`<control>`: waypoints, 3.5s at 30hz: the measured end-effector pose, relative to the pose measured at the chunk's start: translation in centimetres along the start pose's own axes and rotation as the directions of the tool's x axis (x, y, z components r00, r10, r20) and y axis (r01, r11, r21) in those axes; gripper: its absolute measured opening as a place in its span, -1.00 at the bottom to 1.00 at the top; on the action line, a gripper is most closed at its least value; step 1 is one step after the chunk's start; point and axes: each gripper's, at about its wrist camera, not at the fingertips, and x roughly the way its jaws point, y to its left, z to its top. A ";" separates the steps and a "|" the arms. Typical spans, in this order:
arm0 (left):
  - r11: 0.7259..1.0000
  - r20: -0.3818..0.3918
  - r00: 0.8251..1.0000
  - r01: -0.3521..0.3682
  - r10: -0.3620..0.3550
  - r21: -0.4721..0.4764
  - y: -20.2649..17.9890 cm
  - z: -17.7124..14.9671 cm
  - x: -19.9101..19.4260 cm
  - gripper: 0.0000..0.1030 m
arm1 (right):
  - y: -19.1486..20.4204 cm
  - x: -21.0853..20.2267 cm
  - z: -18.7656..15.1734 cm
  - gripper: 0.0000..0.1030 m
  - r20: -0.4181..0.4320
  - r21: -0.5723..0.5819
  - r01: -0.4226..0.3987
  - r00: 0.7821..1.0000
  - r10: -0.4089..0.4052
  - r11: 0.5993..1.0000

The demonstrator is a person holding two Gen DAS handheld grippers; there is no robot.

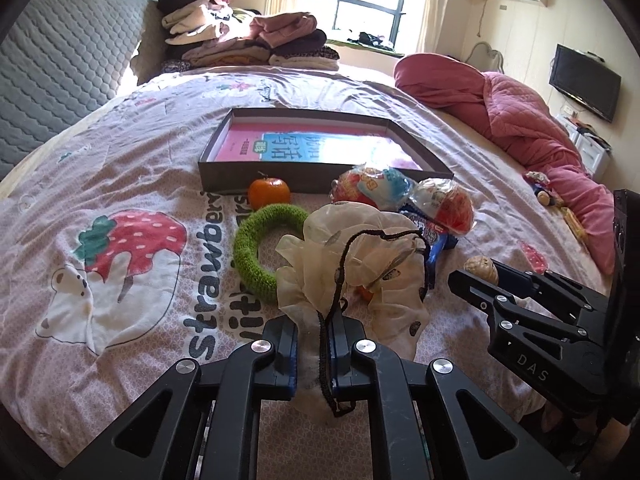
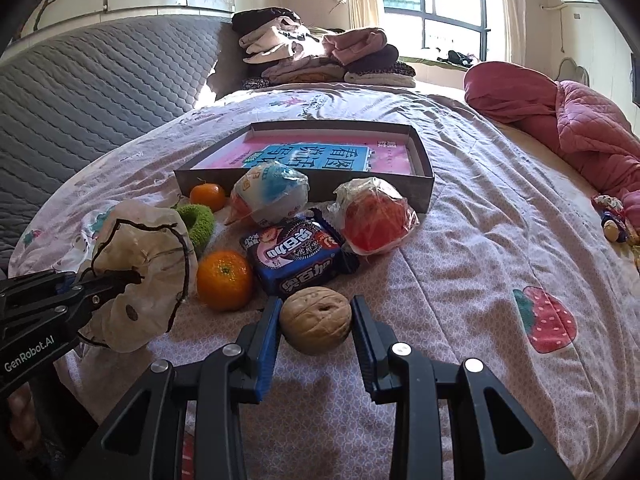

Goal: Organize objects
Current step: 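Carry the scrunchie in left tool and walnut in right tool over the tray, then open right tool to drop walnut on the book while left tool releases scrunchie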

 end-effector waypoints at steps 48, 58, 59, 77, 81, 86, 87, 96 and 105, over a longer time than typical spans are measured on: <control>0.997 -0.054 0.998 -0.019 0.015 -0.078 4.3 15.4 11.8 -0.79 | -3.4 12.8 13.6 -0.32 -0.104 -0.009 0.106 0.989 -0.107 0.994; 0.997 -0.156 0.985 -0.074 0.070 -0.018 4.4 15.9 15.8 -0.73 | -3.5 14.4 13.4 -0.32 -0.171 -0.024 0.118 0.978 -0.121 0.993; 0.997 -0.167 0.983 -0.074 0.070 -0.020 4.5 15.9 16.2 -0.71 | -3.6 14.5 13.5 -0.32 -0.176 -0.024 0.119 0.977 -0.121 0.993; 0.995 -0.205 0.977 -0.071 0.054 -0.075 5.9 15.4 16.6 -0.21 | -3.5 15.4 13.5 -0.30 -0.251 -0.040 0.146 0.956 -0.151 0.988; 0.995 -0.190 0.981 -0.052 0.035 -0.085 6.2 15.4 15.9 -0.06 | -3.3 15.0 13.6 -0.09 -0.238 -0.048 0.153 0.958 -0.160 0.987; 0.995 -0.173 0.985 -0.034 0.017 -0.097 6.3 15.6 15.2 0.18 | -3.0 14.3 13.8 0.07 -0.225 -0.047 0.145 0.962 -0.152 0.988; 0.995 -0.172 0.985 -0.034 0.017 -0.096 6.3 15.6 15.1 0.19 | -3.0 14.2 13.8 0.08 -0.222 -0.050 0.147 0.963 -0.154 0.988; 0.993 -0.157 0.988 -0.016 -0.003 -0.121 6.5 15.6 14.1 0.24 | -3.2 12.6 14.2 0.10 -0.188 -0.024 0.145 0.971 -0.147 0.989; 0.992 -0.121 0.992 0.003 -0.019 -0.128 6.4 16.2 12.2 0.26 | -3.5 10.7 14.4 0.10 -0.160 0.002 0.133 0.978 -0.131 0.991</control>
